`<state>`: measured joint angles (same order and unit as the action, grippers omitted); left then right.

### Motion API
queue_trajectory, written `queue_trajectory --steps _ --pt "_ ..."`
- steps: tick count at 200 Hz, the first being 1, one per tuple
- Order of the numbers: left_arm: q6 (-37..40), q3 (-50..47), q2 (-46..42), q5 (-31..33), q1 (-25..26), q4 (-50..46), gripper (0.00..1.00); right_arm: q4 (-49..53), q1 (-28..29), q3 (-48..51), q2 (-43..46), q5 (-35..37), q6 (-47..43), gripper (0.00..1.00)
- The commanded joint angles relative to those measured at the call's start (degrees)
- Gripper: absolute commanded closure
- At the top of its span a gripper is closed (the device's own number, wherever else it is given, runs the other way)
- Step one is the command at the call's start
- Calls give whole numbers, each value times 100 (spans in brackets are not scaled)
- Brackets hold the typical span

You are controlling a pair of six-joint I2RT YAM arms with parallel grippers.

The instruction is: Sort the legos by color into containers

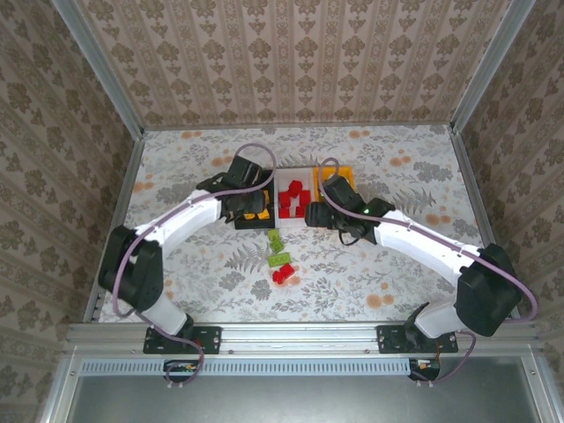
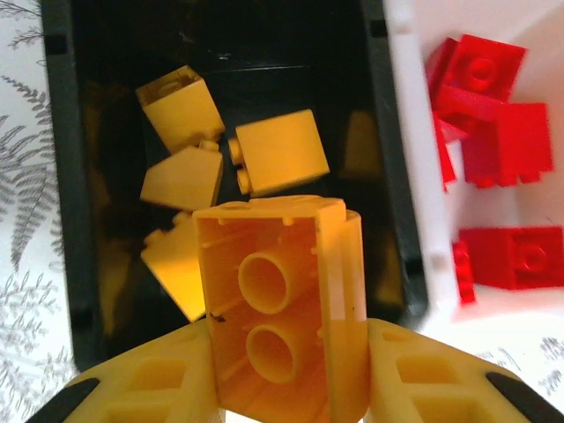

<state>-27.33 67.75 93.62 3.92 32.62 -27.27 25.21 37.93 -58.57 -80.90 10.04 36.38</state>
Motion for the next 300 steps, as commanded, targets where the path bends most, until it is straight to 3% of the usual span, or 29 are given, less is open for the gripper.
queue_trajectory --steps 1,27,44,63,89,103,154,214,256,300 --pt "166 413 362 -147 -115 -14 65 -150 103 293 331 -196 -16 23" --pt "138 687 628 -186 -116 -99 55 -301 353 592 461 -366 -51 23" --pt "83 682 531 -269 -116 -76 40 -466 555 695 466 -518 -82 22" --pt "-11 504 163 -335 -65 72 24 -556 768 622 262 -580 -103 21" --pt "-195 166 -672 -493 -14 239 13 -709 1010 364 -308 -550 -122 20" --pt "-286 -129 -1189 -488 41 308 1 -763 1115 136 -653 -466 -172 19" --pt "-529 -1278 -3326 -149 130 -40 0 -688 1266 -815 -2055 -345 -433 21" --pt "-1227 -2694 -5451 405 137 -609 0 -329 1409 -1617 -2945 -285 -590 23" --pt "-1525 -3207 -6250 755 124 -874 0 -186 1437 -1777 -3326 -196 -534 32" --pt "-1625 -3334 -6273 744 104 -880 0 -90 1463 -1884 -3581 -74 -527 48"
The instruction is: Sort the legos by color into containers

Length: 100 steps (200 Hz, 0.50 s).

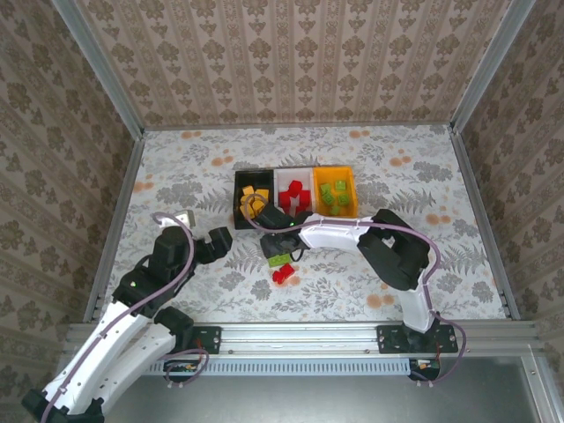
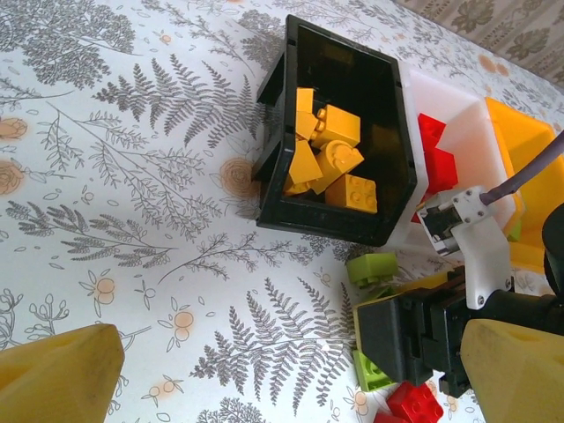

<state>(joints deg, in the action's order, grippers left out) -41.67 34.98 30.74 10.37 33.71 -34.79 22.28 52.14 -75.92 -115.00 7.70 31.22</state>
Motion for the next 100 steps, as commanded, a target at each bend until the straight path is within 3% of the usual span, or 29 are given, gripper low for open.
queue_trajectory --steps 1,49,100 --pt "-187 -55 18 98 -5 -127 0 200 51 -146 -172 160 -16 48" --pt "-146 -103 166 -17 -23 36 0 -103 49 95 292 79 -111 68" --pt "-20 -192 671 -426 -34 622 0 -146 -10 799 1765 509 -150 71"
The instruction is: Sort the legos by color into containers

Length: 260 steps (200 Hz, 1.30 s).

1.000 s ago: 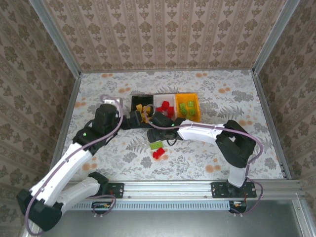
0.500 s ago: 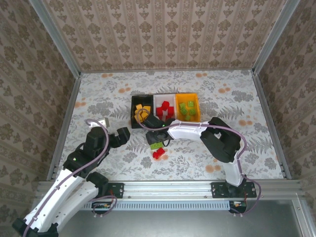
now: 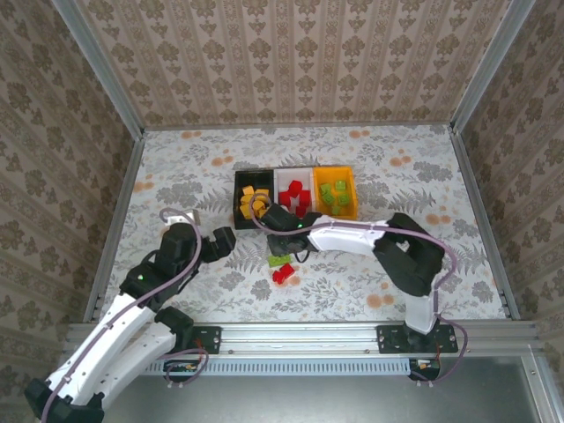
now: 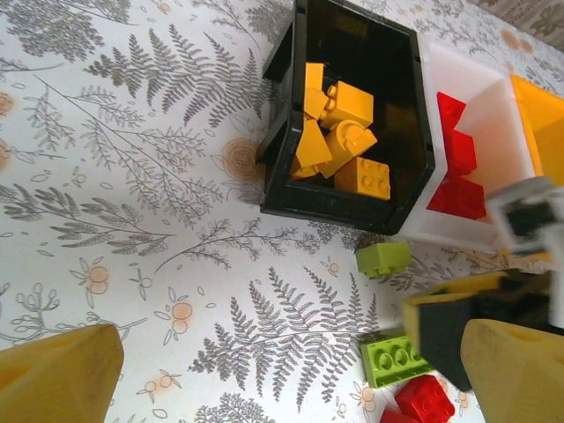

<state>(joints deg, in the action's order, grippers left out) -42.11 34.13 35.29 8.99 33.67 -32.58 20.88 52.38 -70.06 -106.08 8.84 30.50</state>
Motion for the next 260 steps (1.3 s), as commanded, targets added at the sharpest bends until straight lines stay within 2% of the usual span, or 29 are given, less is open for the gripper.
queue_trajectory --steps 1,29,53,83,110,153,181,205,232,260 --pt "30 -108 229 -299 -28 410 0 3 -39 226 907 415 -78 71" --pt "97 -99 622 -550 -27 722 1 250 -528 532 1730 742 -60 70" --pt "120 -124 913 -733 -10 952 2 493 -1434 540 1993 611 168 70" --pt "106 -151 1183 -919 25 1146 3 818 -2220 26 1452 620 185 69" --pt "129 -161 1284 -1000 56 1177 2 1168 -2532 -642 684 575 150 68" --pt "138 -196 1413 -1077 80 1171 1 1324 -2601 -1271 12 614 132 60" --pt "187 -149 1507 -1113 94 1179 1 1429 -2593 -1482 -18 528 167 37" --pt "210 -79 1501 -1071 87 1122 1 1258 -2474 -1243 349 418 172 29" --pt "239 -37 1290 -902 87 938 0 798 -1972 -618 1022 331 136 24" --pt "278 -51 955 -730 63 717 0 425 -1117 -46 1359 438 157 22"
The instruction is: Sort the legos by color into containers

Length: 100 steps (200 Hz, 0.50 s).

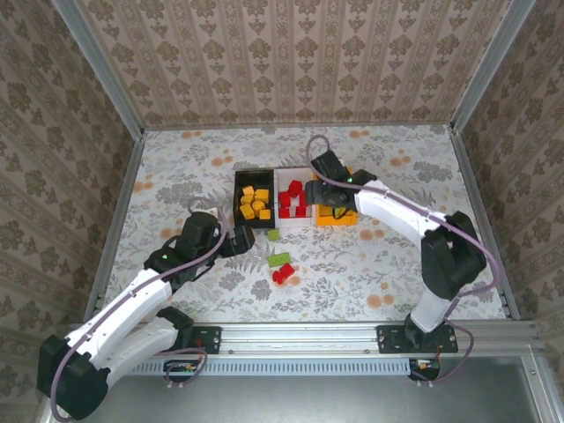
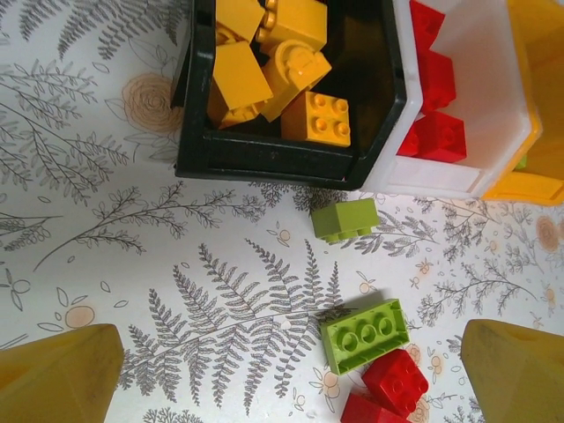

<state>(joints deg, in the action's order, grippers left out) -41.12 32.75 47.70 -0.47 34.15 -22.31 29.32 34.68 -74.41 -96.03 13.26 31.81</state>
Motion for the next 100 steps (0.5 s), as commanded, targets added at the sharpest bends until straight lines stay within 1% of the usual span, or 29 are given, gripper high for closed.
queue_trajectory --steps 1,27,47,74,100 --pt "177 84 -296 215 14 -314 0 -432 680 408 355 3 30 22" --pt "140 37 -522 265 -20 -441 0 -855 1427 697 156 81 180 21" --pt "115 -14 -638 265 -40 -488 0 -1105 1792 653 -257 184 292 20" --pt "78 -74 -717 258 -58 -537 0 -1370 2001 475 -854 246 447 20" --pt "46 -128 -786 234 -75 -538 0 -1435 2009 230 -1316 429 547 21"
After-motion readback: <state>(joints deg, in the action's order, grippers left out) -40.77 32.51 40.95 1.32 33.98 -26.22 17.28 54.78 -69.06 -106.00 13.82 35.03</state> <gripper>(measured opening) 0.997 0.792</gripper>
